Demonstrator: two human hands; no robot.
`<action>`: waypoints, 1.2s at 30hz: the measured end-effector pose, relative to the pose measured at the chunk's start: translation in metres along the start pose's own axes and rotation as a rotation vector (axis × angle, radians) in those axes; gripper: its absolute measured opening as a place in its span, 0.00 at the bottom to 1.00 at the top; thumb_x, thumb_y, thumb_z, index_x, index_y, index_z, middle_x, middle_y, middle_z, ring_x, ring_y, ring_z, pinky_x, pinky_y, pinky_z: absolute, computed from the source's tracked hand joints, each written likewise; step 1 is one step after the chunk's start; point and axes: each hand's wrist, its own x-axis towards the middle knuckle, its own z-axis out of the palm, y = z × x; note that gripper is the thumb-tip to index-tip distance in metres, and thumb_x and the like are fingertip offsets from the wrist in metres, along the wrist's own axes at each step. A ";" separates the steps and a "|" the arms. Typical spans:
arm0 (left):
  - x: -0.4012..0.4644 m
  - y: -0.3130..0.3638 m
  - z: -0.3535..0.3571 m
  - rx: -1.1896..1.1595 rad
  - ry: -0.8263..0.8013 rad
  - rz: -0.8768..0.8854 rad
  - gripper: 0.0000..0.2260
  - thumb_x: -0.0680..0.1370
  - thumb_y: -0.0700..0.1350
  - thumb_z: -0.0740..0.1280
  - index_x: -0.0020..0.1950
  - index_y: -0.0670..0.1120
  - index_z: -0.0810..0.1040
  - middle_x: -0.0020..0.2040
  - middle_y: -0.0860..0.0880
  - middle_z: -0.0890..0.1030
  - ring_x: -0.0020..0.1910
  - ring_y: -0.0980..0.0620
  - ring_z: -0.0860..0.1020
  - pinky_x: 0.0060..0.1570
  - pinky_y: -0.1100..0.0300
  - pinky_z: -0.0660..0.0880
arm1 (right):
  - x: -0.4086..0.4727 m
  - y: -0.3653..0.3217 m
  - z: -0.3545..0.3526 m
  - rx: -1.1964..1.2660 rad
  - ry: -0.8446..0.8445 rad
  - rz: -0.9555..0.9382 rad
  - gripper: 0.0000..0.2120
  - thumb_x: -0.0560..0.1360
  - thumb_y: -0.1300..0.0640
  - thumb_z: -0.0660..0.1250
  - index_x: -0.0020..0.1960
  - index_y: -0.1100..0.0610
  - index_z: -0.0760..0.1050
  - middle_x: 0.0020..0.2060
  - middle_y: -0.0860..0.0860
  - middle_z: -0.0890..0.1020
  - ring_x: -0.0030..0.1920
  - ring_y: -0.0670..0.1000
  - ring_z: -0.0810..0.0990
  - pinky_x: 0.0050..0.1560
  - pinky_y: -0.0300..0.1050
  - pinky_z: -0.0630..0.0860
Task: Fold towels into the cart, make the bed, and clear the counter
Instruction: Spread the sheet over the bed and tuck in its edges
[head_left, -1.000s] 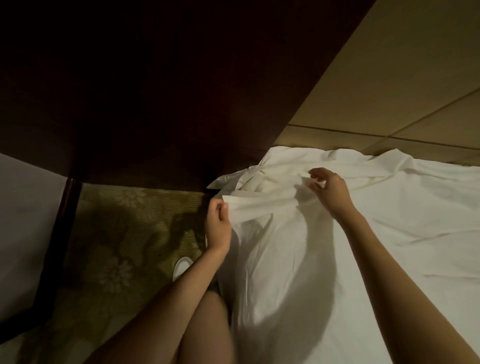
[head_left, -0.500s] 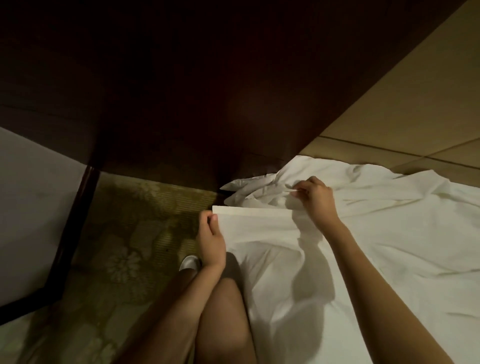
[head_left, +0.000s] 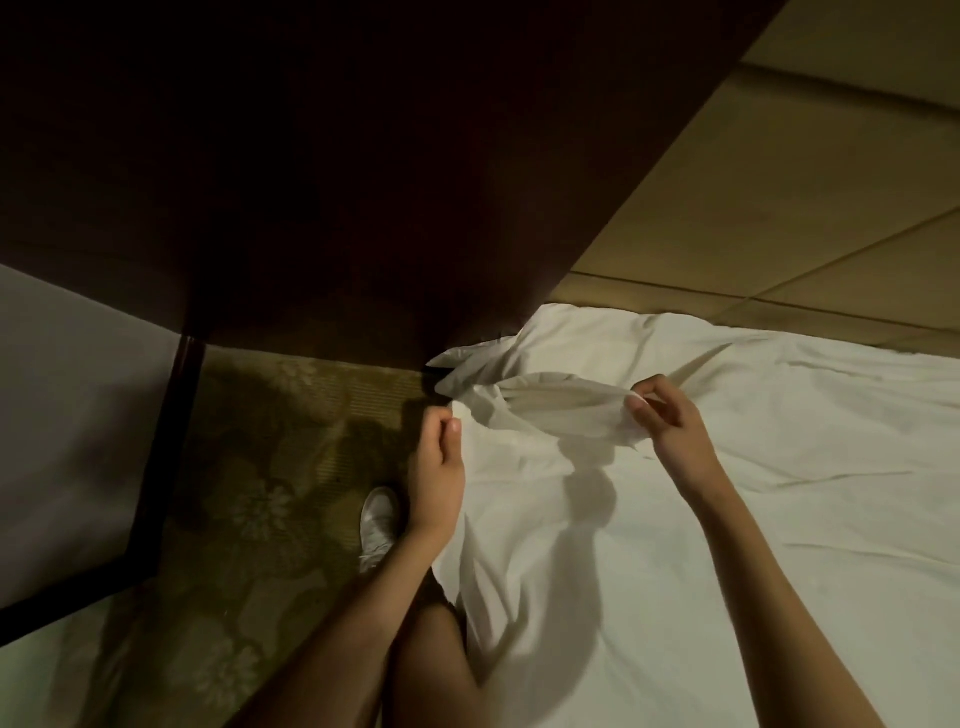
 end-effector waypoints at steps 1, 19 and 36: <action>0.002 0.005 0.000 -0.011 -0.034 0.007 0.07 0.82 0.47 0.56 0.45 0.49 0.69 0.33 0.52 0.71 0.29 0.57 0.67 0.30 0.58 0.65 | -0.005 -0.006 -0.002 0.014 0.005 -0.012 0.07 0.79 0.64 0.61 0.42 0.59 0.70 0.35 0.56 0.75 0.38 0.52 0.71 0.35 0.37 0.66; 0.038 0.067 0.060 0.026 -0.667 0.060 0.05 0.82 0.36 0.56 0.45 0.41 0.67 0.50 0.51 0.74 0.46 0.68 0.72 0.48 0.73 0.67 | -0.042 -0.066 -0.081 -0.005 -0.087 -0.040 0.12 0.75 0.72 0.59 0.38 0.58 0.72 0.34 0.50 0.73 0.35 0.43 0.69 0.33 0.31 0.65; 0.008 0.089 0.008 -0.037 -0.523 0.041 0.05 0.81 0.36 0.58 0.47 0.37 0.71 0.42 0.40 0.73 0.41 0.53 0.72 0.43 0.65 0.68 | -0.012 -0.069 0.023 -0.498 -0.423 -0.110 0.11 0.71 0.56 0.73 0.50 0.61 0.81 0.42 0.53 0.82 0.42 0.47 0.76 0.43 0.36 0.69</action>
